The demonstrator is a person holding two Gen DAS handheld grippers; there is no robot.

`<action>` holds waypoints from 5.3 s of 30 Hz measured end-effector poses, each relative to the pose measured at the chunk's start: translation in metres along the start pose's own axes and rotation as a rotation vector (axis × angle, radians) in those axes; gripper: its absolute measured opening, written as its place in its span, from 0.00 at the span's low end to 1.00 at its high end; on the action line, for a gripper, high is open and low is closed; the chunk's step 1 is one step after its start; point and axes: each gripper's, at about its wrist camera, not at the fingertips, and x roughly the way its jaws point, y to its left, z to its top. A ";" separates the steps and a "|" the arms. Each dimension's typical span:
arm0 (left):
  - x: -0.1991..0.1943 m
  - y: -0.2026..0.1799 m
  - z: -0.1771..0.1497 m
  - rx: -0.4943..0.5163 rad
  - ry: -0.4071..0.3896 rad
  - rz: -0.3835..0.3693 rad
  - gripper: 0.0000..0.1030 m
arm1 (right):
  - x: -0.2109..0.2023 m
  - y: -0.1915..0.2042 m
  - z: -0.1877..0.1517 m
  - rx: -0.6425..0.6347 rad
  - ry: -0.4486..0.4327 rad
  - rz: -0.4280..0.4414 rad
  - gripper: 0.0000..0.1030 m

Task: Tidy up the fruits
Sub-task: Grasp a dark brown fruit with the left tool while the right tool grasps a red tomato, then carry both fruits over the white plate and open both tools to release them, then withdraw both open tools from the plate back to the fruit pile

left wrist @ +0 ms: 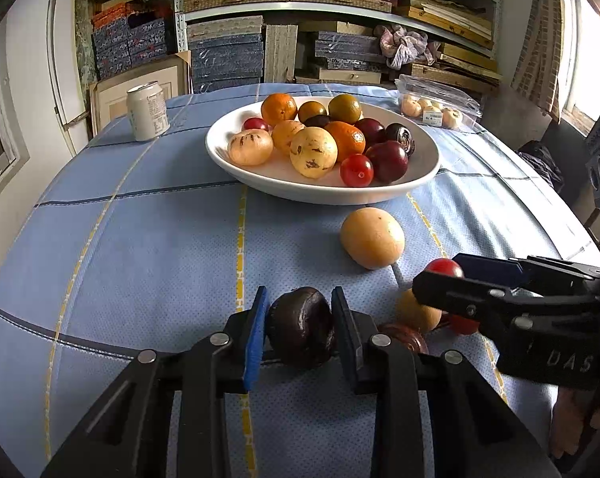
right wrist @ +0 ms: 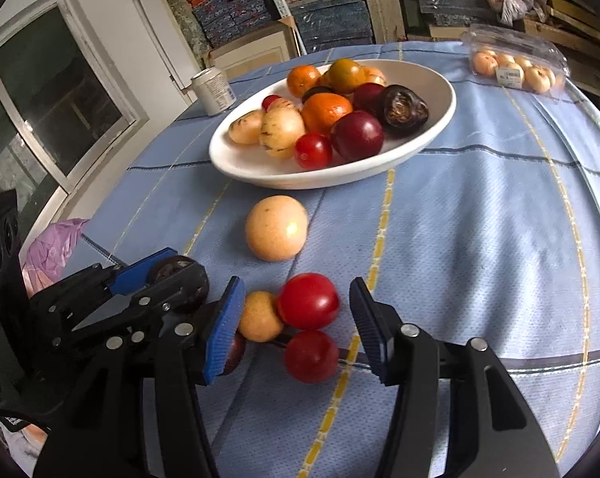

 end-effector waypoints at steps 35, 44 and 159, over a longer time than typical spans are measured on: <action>-0.010 0.011 0.000 -0.045 -0.034 -0.033 0.26 | -0.024 0.000 -0.007 -0.038 -0.097 -0.076 0.30; -0.022 0.027 0.003 -0.091 -0.075 -0.018 0.24 | -0.038 -0.001 -0.008 -0.041 -0.134 -0.083 0.30; -0.012 -0.021 -0.023 0.051 0.039 -0.003 0.87 | -0.059 0.007 -0.039 -0.137 -0.183 -0.279 0.80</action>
